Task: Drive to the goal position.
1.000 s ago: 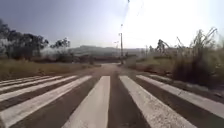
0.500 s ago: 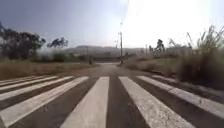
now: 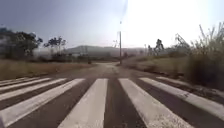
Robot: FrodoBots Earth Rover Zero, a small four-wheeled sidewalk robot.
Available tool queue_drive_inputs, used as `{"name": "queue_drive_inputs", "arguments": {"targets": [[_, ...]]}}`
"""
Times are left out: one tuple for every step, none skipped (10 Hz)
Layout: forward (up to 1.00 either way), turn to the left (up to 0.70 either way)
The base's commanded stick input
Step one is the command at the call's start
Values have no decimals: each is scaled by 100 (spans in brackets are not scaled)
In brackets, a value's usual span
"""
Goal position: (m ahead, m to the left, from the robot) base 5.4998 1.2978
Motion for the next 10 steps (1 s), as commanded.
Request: {"name": "queue_drive_inputs", "arguments": {"targets": [[100, 0], [100, 0], [100, 0], [100, 0], [100, 0], [100, 0], [100, 0], [100, 0], [100, 0], [100, 0]]}}
